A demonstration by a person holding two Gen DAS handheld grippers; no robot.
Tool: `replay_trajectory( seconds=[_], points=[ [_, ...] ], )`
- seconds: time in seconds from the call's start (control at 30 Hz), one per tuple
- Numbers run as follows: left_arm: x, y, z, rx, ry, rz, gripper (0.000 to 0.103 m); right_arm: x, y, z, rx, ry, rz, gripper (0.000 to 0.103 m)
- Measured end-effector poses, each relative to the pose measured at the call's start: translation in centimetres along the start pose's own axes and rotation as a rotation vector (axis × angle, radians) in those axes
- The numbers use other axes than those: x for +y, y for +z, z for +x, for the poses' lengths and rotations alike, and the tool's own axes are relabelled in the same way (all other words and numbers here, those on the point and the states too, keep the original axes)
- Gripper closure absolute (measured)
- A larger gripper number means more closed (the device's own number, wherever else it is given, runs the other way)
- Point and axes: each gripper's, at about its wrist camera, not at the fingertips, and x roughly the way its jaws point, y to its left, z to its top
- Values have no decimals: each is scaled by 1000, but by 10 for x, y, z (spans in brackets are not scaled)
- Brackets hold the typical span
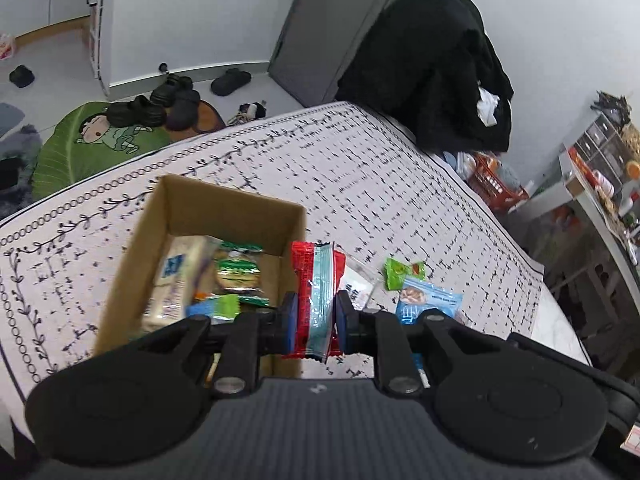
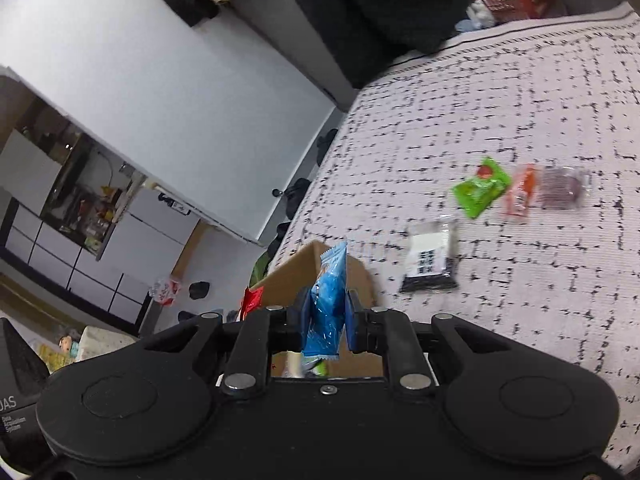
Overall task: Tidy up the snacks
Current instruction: 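Carry both snacks over the box and release them inside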
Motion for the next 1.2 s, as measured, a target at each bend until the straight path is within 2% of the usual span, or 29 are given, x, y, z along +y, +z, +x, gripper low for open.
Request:
replay_trajectory(
  seconds=[0.6,0.63,0.7,0.73,0.77,0.83,1.0,1.13,1.2],
  points=[
    [60,10,-20,12,9,-52,84,59,-27,28,47,-11,-74,84],
    [62,11,-19,11,9,-54,81,60,-27,29,50,-20,-77,82],
    [68,12,-19,13,14,-63,80,58,-28,32,58,-35,-58,76],
    [71,13,-19,16,13,-69,79,56,-28,32,57,-41,-46,71],
    [72,14,-18,18,12,-73,77,55,-28,31,53,-48,-43,63],
    [75,15,-18,16,16,-74,69,53,-27,28,45,-67,-52,54],
    [77,17,-17,11,31,-75,54,50,-26,26,46,-87,-57,54],
    [72,16,-15,7,43,-49,38,45,-24,23,44,-110,-58,45],
    [69,15,-14,3,50,-41,34,41,-22,21,43,-120,-58,45]
  ],
)
